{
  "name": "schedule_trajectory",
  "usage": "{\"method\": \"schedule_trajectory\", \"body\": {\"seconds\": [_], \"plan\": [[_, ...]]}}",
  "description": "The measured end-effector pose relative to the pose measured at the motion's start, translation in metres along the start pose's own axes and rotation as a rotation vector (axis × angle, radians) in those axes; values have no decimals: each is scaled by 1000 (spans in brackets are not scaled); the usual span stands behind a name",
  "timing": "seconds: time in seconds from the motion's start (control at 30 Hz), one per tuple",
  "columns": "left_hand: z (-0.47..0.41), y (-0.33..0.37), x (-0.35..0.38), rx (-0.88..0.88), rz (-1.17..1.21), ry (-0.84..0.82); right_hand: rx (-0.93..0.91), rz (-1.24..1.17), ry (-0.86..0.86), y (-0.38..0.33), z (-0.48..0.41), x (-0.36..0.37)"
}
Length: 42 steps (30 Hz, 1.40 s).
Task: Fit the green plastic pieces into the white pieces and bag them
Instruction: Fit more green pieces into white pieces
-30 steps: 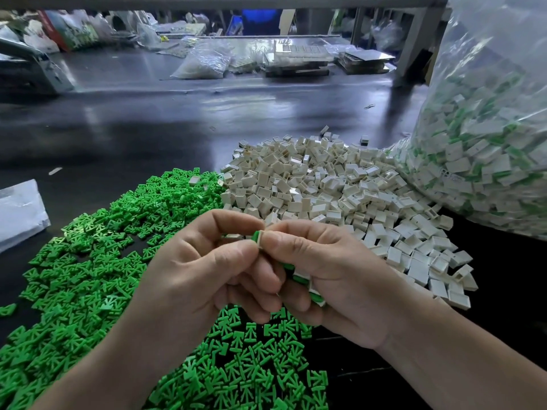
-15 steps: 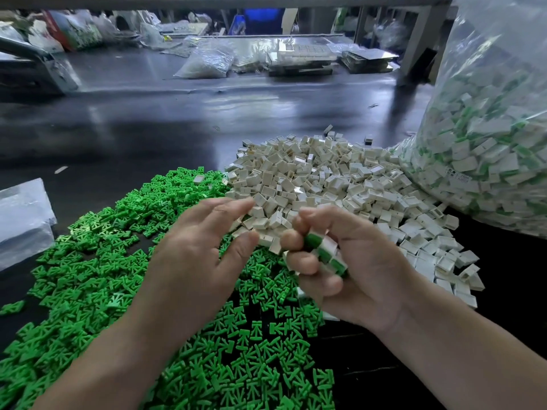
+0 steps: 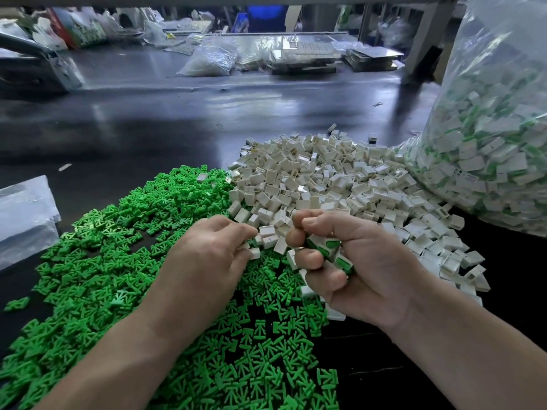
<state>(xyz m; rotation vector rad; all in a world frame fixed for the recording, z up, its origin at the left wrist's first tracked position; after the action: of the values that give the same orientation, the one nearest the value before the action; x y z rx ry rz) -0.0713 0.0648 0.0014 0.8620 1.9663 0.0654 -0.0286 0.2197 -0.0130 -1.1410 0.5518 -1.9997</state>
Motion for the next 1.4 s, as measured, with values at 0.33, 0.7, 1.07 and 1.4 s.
{"method": "schedule_trajectory", "body": {"seconds": [0.33,0.7,1.07,1.4], "plan": [[2,12,-25,-234,586,187,6,252,-87,11,2,4],[7,45,-38,90,440,242,60,251,-320,19,16,20],[4,-22,-9,-75,-357,-146,21,96,-193,6,6,9],[2,-10,-3,27,-266,-119,11,201,-135,7,2,3]]}}
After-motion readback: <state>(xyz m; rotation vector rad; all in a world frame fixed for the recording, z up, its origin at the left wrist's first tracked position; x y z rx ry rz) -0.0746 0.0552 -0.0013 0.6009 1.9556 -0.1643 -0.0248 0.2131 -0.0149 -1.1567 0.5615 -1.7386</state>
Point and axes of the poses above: each hand's wrist, its own z-axis away from the middle knuckle, its own x-axis out of the palm, y = z × x, the point moved 6 cm from there along -z, towards the middle knuckle, and after that the axes turned 15 degrees about y, right-handed, at the moved point
